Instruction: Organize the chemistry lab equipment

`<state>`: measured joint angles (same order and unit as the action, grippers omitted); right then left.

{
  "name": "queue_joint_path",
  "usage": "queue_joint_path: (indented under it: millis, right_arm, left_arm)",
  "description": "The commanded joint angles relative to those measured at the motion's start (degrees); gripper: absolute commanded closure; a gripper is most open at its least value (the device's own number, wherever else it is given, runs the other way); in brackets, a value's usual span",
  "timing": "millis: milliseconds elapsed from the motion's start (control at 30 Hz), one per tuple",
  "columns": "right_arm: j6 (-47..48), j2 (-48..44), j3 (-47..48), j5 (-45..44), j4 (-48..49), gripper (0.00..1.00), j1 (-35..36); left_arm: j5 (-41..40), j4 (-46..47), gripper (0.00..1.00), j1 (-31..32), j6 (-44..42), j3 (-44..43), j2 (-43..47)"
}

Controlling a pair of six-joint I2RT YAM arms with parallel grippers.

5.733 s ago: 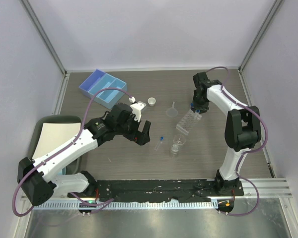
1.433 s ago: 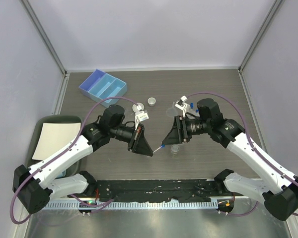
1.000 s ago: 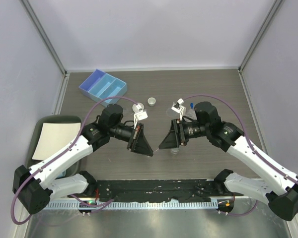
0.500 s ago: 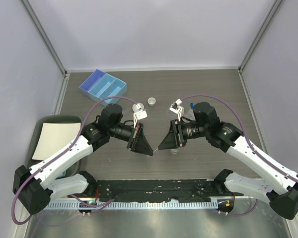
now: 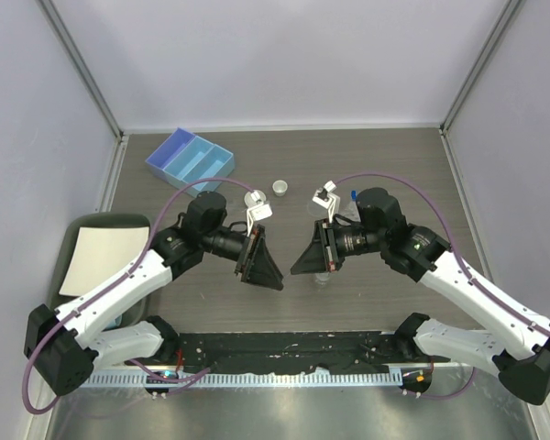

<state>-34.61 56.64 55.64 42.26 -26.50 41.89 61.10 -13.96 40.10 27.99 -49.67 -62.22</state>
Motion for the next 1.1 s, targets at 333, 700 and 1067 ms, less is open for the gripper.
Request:
queue_joint_path:
  millis: [333, 700, 1067]
  right_arm:
    - [7.62, 6.19, 13.70, -19.74, -15.41, 0.99, 0.21]
    - [9.30, 11.91, 21.98, -39.09, -28.87, 0.99, -13.73]
    - [5.08, 17.53, 15.82, -58.60, -25.01, 0.99, -24.31]
  left_arm:
    - [-22.22, -10.03, 0.00, -0.28, -4.43, -2.54, -0.81]
    - [-52.21, -20.67, 0.00, -0.28, -4.79, -5.35, -3.17]
    - [-53.54, -21.02, 0.00, -0.37, -4.26, -5.44, -3.26]
